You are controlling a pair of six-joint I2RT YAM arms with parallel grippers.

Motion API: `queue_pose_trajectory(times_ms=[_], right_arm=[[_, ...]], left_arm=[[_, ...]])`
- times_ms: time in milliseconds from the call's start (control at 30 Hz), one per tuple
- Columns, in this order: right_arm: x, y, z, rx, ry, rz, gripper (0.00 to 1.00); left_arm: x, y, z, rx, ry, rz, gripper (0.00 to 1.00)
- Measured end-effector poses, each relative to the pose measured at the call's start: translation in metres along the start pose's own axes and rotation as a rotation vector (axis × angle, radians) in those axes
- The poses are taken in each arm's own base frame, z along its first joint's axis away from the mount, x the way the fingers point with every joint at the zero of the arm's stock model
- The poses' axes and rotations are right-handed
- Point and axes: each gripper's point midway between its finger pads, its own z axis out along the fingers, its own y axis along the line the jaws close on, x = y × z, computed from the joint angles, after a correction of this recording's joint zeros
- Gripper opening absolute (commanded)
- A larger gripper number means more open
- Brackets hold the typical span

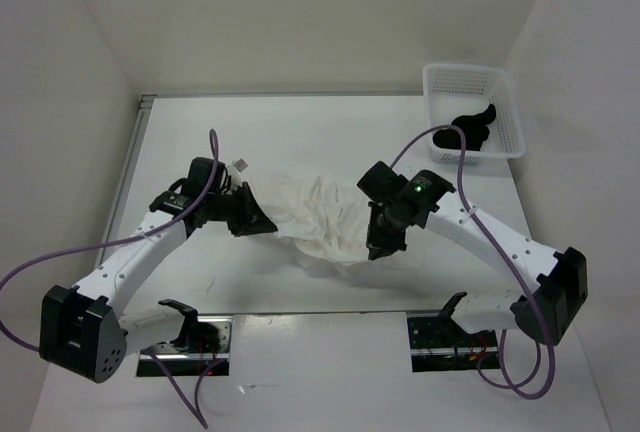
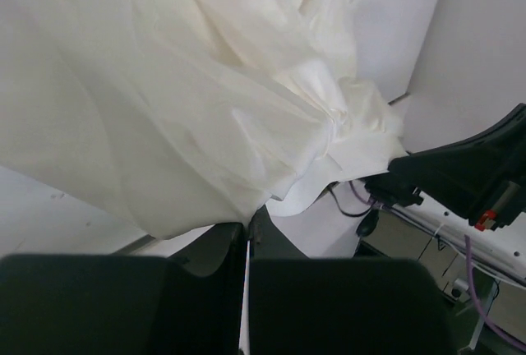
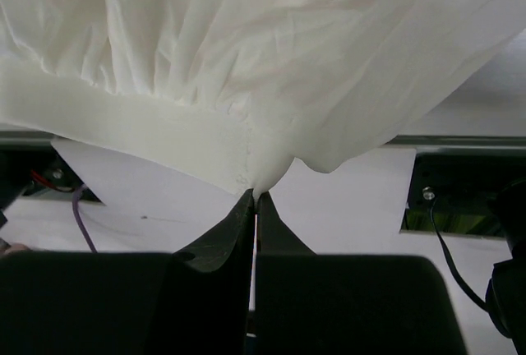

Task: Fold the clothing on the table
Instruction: Fold the skirt

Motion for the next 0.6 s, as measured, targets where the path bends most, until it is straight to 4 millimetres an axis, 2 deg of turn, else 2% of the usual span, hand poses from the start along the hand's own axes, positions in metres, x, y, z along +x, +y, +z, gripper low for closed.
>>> queue_pose_trajectory(times_ms=[133, 333, 600], right_arm=[[-0.028, -0.002, -0.003, 0.017, -0.064, 0.033, 0.0], [-0.082, -0.025, 0.003, 0.074, -0.151, 0.113, 0.0], [-0.151, -0.027, 0.007, 0.046, -0.256, 0.136, 0.0]], left_arm=[[-0.023, -0.01, -0.002, 0.03, -0.066, -0.007, 0.0], [-0.051, 0.003, 0.01, 0.004, -0.11, -0.074, 0.0], [-0.091, 0.008, 0.022, 0.009, -0.157, -0.12, 0.0]])
